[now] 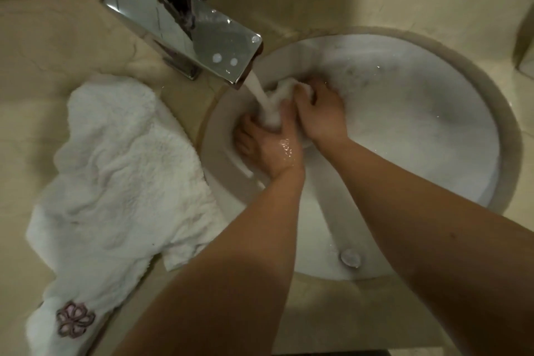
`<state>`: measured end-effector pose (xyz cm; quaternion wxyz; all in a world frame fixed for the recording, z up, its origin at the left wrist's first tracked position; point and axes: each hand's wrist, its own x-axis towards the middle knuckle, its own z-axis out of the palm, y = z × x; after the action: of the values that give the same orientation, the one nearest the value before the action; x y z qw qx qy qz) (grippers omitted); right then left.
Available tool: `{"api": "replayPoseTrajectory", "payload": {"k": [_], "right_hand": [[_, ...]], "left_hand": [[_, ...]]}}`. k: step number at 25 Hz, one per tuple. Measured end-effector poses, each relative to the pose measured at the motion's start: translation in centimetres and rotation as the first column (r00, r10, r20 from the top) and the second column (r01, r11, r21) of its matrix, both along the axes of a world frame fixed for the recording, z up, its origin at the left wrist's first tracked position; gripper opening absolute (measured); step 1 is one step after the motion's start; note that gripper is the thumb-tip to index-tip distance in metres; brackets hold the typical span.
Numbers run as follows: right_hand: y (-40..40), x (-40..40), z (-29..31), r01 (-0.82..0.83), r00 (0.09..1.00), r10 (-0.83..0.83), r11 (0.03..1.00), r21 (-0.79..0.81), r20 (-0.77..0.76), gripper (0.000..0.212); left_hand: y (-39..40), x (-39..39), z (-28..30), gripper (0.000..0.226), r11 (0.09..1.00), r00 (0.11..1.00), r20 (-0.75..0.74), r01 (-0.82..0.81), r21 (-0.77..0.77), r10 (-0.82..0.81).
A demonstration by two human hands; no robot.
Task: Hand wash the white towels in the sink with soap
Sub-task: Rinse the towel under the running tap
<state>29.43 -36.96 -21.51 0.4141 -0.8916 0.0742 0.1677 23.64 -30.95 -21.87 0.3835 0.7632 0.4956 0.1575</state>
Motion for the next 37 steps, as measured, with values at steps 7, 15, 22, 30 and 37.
{"api": "replayPoseTrajectory", "payload": {"k": [7, 15, 22, 30, 37], "right_hand": [[0.5, -1.3, 2.2, 0.109, 0.989, -0.085, 0.974, 0.197, -0.124, 0.032], [1.2, -2.8, 3.4, 0.032, 0.998, -0.046, 0.949, 0.315, 0.037, 0.039], [2.1, -2.4, 2.4, -0.068, 0.991, 0.066, 0.998, 0.013, 0.119, 0.056], [2.2, -3.7, 1.2, -0.008, 0.992, -0.008, 0.992, 0.129, 0.122, 0.068], [2.5, -2.9, -0.1, 0.157, 0.987, -0.161, 0.972, 0.174, 0.008, 0.059]], "left_hand": [[1.7, 0.5, 3.1, 0.084, 0.787, 0.990, -0.119, -0.132, -0.603, 0.075], [3.7, -0.4, 3.9, 0.060, 0.925, 0.975, 0.133, 0.214, -0.315, -0.180], [5.3, -2.0, 1.9, 0.043, 0.854, 0.838, 0.169, 0.517, 0.062, -0.519], [4.4, -1.8, 0.4, 0.057, 0.830, 0.808, 0.209, 0.556, 0.038, -0.551], [4.0, -0.2, -2.8, 0.058, 0.796, 0.787, 0.133, 0.604, 0.032, -0.603]]}}
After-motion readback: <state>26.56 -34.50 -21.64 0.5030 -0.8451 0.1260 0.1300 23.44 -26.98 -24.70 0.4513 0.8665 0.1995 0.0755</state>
